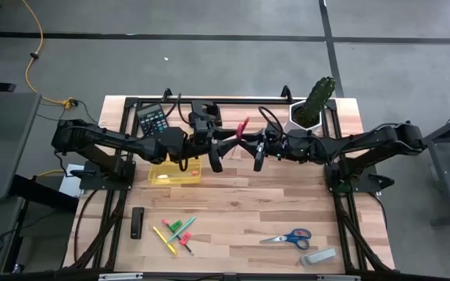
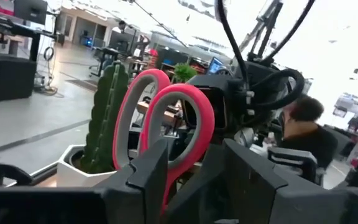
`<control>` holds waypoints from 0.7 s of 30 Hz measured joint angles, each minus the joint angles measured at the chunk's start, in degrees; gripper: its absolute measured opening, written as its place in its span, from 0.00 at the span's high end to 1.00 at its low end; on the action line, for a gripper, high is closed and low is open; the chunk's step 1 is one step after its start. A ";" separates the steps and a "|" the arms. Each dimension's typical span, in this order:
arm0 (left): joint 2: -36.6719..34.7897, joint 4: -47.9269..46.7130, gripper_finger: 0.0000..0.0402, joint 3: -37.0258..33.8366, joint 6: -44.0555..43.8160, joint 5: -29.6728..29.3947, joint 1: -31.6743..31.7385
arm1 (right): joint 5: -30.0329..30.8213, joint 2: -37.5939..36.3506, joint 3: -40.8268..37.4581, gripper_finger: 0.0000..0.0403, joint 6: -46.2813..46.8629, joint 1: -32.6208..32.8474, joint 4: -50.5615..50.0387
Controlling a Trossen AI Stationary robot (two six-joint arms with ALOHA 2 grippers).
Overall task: Pack school essentials
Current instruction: Put the red scissors into the yellow supply box
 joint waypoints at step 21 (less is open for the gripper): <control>-0.78 -0.66 0.65 0.00 3.91 10.10 2.10 | -2.22 0.02 -0.02 0.80 0.49 -0.02 -0.16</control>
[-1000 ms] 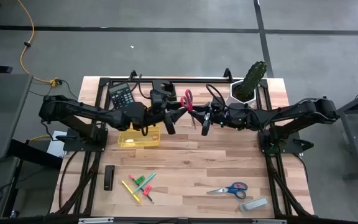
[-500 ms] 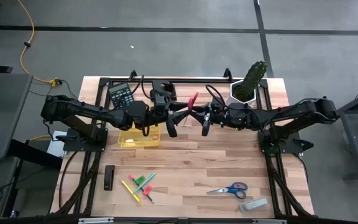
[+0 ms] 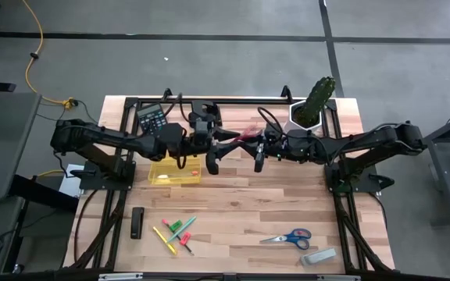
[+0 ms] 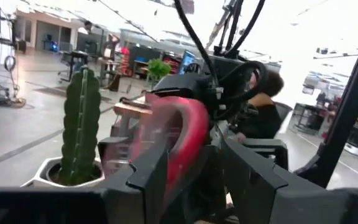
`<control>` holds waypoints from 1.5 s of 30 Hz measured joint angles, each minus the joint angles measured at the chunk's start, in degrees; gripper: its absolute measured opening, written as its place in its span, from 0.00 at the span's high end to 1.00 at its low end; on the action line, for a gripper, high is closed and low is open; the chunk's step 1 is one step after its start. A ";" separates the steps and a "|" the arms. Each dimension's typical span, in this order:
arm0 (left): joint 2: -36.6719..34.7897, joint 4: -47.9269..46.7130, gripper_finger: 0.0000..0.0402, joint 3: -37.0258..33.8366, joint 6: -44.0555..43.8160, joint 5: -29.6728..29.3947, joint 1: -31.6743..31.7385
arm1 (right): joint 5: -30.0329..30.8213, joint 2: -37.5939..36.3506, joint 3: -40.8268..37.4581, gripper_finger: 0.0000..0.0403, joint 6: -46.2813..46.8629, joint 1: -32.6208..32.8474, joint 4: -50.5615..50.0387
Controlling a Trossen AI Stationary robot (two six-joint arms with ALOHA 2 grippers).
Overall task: Pack school essentials
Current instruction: Put the red scissors into the yellow supply box
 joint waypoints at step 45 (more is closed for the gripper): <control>-33.62 -38.98 0.76 -5.33 0.52 -7.46 2.86 | -6.92 16.00 21.37 0.56 4.00 -10.40 -29.99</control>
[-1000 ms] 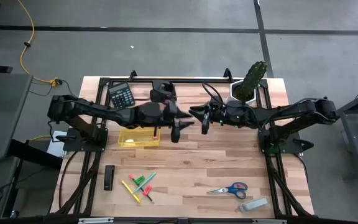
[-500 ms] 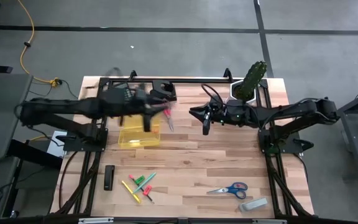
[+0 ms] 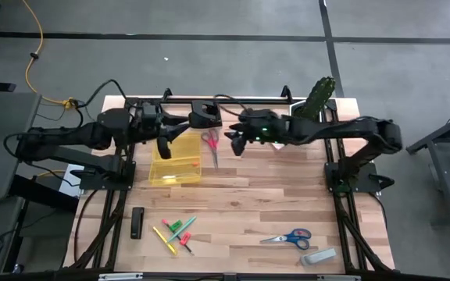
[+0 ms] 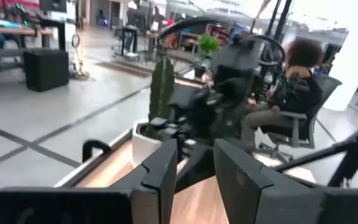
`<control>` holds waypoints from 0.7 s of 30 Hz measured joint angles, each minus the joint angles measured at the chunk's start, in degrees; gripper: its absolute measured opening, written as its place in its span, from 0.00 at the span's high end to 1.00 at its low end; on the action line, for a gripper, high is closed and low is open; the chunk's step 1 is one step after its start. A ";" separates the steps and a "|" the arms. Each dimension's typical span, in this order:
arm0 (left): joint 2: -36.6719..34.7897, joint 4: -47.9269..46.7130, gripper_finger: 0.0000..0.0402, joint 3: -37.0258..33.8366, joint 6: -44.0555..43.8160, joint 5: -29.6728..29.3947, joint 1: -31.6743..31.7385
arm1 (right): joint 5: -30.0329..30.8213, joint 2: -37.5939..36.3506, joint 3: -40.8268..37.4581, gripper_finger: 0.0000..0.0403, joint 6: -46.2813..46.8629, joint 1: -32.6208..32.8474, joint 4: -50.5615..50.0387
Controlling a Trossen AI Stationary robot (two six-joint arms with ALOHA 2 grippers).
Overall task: Pack school essentials
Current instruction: Put the red scissors into the yellow supply box
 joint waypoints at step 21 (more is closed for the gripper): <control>0.92 -0.06 0.76 -0.09 -1.45 0.38 -1.44 | 3.56 1.76 -2.04 0.49 -3.38 -3.25 1.92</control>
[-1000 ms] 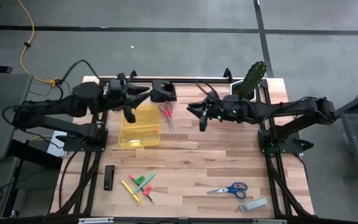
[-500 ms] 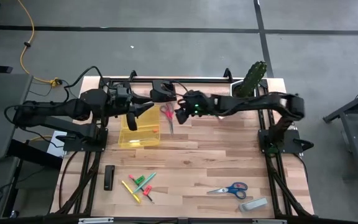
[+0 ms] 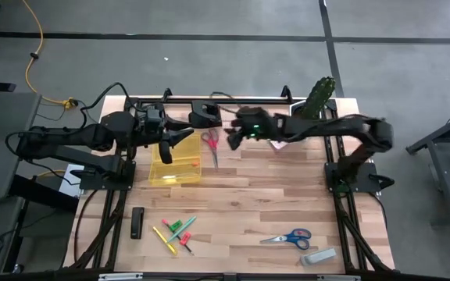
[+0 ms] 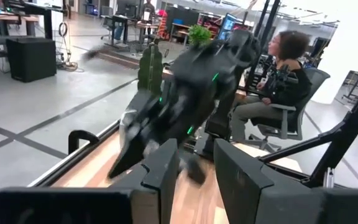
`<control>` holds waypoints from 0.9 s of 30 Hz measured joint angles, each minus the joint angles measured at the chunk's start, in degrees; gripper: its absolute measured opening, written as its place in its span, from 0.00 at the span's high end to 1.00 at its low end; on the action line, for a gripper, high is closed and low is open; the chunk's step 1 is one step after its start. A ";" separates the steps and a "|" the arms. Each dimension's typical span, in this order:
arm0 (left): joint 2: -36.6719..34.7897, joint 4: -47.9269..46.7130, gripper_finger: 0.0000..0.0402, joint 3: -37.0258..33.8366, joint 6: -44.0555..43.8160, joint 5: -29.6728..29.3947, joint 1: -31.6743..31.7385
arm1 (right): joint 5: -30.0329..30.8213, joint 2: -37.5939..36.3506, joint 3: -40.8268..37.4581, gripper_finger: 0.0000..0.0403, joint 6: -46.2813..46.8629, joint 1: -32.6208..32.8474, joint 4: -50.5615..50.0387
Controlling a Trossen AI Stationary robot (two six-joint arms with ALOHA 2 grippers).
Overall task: Pack school essentials
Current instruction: Put the red scissors into the yellow supply box
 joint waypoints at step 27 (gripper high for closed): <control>49.85 -31.05 0.64 30.62 -11.73 6.45 18.34 | 1.66 -38.84 -33.35 0.49 14.41 7.05 18.79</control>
